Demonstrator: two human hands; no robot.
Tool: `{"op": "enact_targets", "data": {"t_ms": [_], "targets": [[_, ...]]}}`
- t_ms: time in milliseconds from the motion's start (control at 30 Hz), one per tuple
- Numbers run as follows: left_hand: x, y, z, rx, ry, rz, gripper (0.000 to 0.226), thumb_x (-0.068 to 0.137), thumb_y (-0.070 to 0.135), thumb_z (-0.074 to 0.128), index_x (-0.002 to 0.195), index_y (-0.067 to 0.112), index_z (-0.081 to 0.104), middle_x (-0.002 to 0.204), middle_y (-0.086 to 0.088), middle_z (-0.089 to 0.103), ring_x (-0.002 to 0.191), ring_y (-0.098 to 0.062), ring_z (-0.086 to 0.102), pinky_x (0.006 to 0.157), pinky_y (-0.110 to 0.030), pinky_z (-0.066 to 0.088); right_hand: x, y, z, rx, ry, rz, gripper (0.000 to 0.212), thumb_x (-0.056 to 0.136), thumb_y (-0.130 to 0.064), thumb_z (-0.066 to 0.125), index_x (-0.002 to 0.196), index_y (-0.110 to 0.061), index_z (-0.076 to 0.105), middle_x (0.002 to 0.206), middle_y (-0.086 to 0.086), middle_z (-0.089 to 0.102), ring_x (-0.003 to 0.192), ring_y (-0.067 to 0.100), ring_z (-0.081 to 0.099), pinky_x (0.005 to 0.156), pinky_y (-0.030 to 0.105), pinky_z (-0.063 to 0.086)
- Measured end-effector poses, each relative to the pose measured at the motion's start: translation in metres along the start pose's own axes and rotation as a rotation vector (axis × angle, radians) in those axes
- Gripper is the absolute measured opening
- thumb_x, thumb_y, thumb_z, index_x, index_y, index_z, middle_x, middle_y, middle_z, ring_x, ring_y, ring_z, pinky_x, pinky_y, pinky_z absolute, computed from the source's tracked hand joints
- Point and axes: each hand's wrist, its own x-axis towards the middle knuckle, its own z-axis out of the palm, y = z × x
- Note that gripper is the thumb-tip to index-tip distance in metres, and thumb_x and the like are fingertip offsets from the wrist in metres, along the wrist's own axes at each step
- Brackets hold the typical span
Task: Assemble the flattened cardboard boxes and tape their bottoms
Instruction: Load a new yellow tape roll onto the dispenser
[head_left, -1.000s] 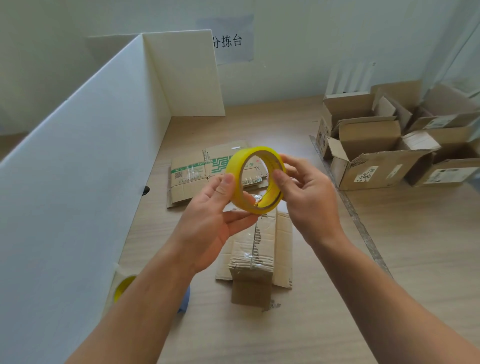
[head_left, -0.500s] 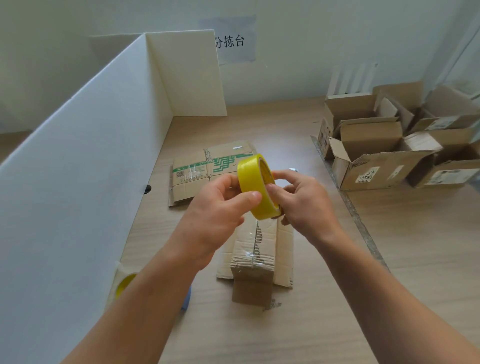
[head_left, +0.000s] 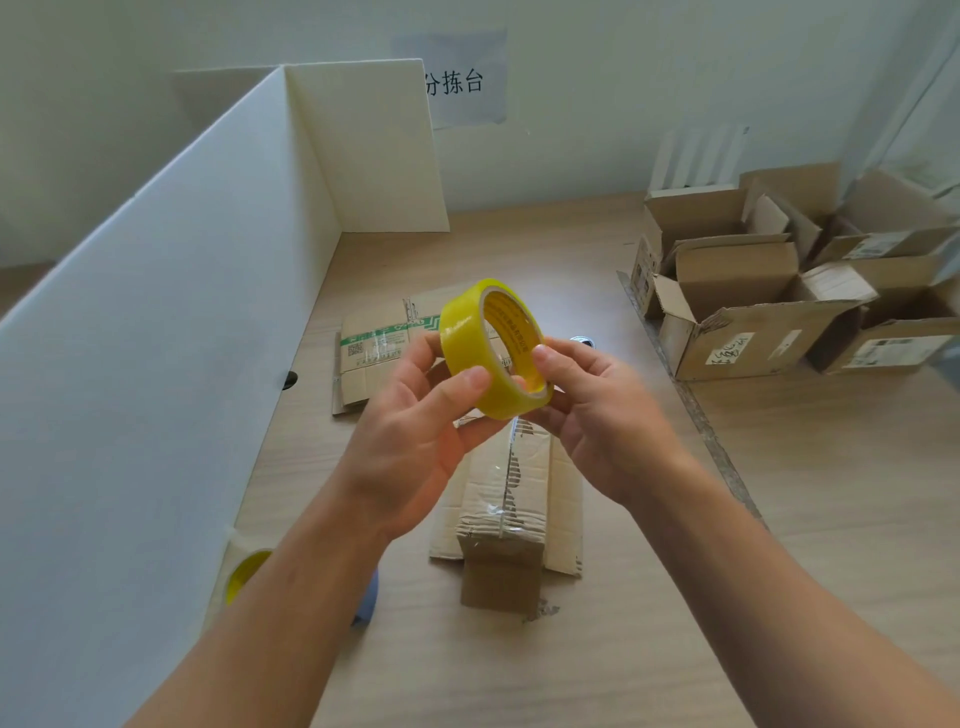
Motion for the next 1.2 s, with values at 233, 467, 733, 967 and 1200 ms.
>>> {"op": "enact_targets", "data": {"t_ms": [233,467,733,967,1200], "targets": [[-0.003,-0.017,-0.007,0.013,-0.031,0.129,0.029,0.087,0.003,0.052,0.116,0.009,0.053,0.109,-0.011,0.07,0.105,-0.028,0.068,0.093,-0.042,0.054,-0.002,0.005,0.008,-0.01,0.096,-0.035,0.015,0.097,-0.015,0.06,0.098,0.0,0.065,0.084,0.014,0.076,0.072,0.022,0.074,0.064,0.028,0.058],[0.0,-0.012,-0.02,0.107,0.053,0.066,0.039,0.086,0.009,0.054,0.124,0.015,0.058,0.119,-0.014,0.065,0.118,-0.032,0.063,0.095,-0.042,0.052,-0.009,0.002,0.005,-0.398,0.27,-0.391,0.008,0.094,-0.019,0.068,0.09,-0.015,0.063,0.082,0.002,0.074,0.08,0.019,0.074,0.068,0.034,0.059],[0.007,0.001,-0.009,0.521,0.102,0.269,0.035,0.09,0.025,0.057,0.123,0.032,0.061,0.103,0.01,0.07,0.095,-0.009,0.068,0.081,-0.025,0.056,-0.011,0.002,0.001,-1.049,0.091,-0.947,0.027,0.091,-0.005,0.069,0.118,-0.007,0.071,0.109,0.008,0.064,0.095,0.012,0.061,0.077,0.018,0.052],[0.002,0.006,-0.016,0.5,0.035,0.296,0.031,0.093,0.023,0.058,0.121,0.035,0.066,0.112,0.008,0.067,0.103,-0.013,0.064,0.091,-0.035,0.052,-0.013,-0.005,0.004,-1.099,-0.037,-0.941,0.036,0.092,-0.006,0.066,0.127,-0.006,0.065,0.109,0.011,0.055,0.093,0.007,0.051,0.081,0.017,0.046],[0.001,0.012,-0.011,0.453,0.019,0.296,0.03,0.085,0.034,0.062,0.113,0.027,0.066,0.104,0.0,0.066,0.094,-0.017,0.065,0.078,-0.03,0.053,-0.013,-0.01,0.002,-1.101,-0.128,-1.019,0.039,0.09,-0.002,0.068,0.127,-0.007,0.063,0.108,0.014,0.057,0.096,0.02,0.059,0.083,0.026,0.05]]}}
